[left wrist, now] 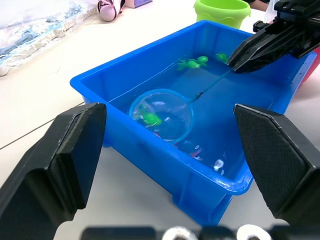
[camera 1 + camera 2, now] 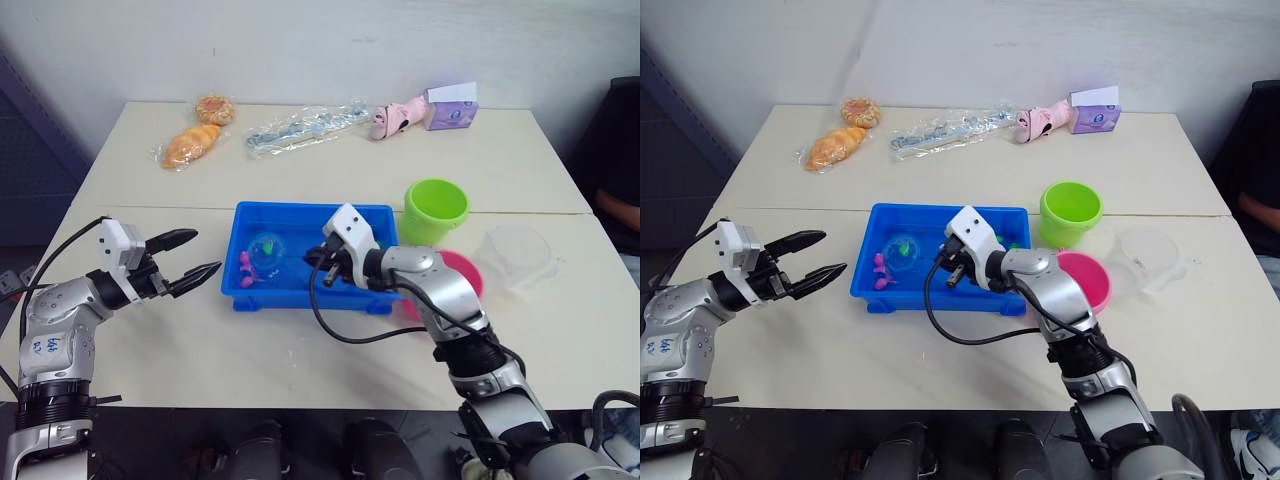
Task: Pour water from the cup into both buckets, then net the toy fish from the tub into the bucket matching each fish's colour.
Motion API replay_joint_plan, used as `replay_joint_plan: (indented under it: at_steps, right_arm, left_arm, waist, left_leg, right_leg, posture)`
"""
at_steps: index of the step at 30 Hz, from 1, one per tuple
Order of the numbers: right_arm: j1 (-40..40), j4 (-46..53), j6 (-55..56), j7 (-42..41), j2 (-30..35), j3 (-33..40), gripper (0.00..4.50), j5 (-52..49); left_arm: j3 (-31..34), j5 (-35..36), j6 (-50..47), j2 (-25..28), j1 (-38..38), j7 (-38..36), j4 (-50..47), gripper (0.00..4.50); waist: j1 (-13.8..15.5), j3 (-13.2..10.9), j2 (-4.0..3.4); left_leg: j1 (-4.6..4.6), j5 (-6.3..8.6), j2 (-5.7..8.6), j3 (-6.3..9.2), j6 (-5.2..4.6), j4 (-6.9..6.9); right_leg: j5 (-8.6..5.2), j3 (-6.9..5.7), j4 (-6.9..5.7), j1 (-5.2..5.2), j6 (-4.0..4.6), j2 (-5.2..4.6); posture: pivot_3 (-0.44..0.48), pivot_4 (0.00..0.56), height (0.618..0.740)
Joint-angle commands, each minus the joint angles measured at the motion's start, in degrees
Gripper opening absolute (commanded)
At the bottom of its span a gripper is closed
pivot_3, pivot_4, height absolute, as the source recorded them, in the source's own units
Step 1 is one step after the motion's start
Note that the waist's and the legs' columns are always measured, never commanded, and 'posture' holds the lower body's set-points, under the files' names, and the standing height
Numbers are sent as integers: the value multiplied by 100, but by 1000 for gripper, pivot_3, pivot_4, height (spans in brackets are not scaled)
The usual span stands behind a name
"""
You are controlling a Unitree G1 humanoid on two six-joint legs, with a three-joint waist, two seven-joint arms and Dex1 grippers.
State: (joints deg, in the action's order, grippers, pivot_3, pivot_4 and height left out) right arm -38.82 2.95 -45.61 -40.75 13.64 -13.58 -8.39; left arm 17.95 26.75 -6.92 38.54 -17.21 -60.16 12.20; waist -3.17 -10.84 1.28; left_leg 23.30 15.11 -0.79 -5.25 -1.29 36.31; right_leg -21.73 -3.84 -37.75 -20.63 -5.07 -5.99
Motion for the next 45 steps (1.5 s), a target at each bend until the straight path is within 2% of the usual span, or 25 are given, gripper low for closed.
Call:
replay_joint_plan:
  at_steps: [1,8,23,33,39,45]
  right_arm:
    - [82,560,-330,-90,195,299,0,-365]
    - [218,763,-358,-29,500,82,0,-391]
    - [-287,198,135,365,234,-853,0,255]
    - [-574,77,86,95,337,-1312,0,531]
    - [-571,249,-142,-38,307,-1367,0,431]
    - [-433,222,-238,204,-203,-920,0,143]
  left_arm:
    - [-2,31,117,-23,-27,-9,-52,4365]
    - [-65,26,148,-48,-87,-23,17,4365]
    - [-112,-158,394,321,27,-433,195,4365]
    - [-313,-269,411,667,16,-851,31,4365]
    - [-570,-381,470,972,-201,-1242,-26,4365]
    - [-745,-497,515,1063,-404,-1309,12,4365]
  waist:
    - [2,0,0]
    - [-2,0,0]
    - [-2,0,1]
    - [-3,0,1]
    - [-5,0,1]
    - [-20,0,1]
  left_leg:
    - [0,0,0,0,0,0]
    - [0,0,0,-2,0,-4]
    - [0,-3,0,-2,4,-7]
    - [0,-2,0,-3,4,-6]
    - [0,-3,0,-2,4,-8]
    - [0,-3,0,-4,5,-11]
  right_leg:
    - [0,0,0,0,0,0]
    - [0,0,4,0,0,0]
    - [0,-1,4,-3,0,0]
    - [0,-2,2,-4,0,0]
    - [0,-3,2,-5,0,0]
    - [0,-3,1,-6,0,1]
  posture:
    - [0,150,740]
    - [0,150,740]
    - [0,150,740]
    - [0,150,740]
    - [0,150,740]
    - [0,150,740]
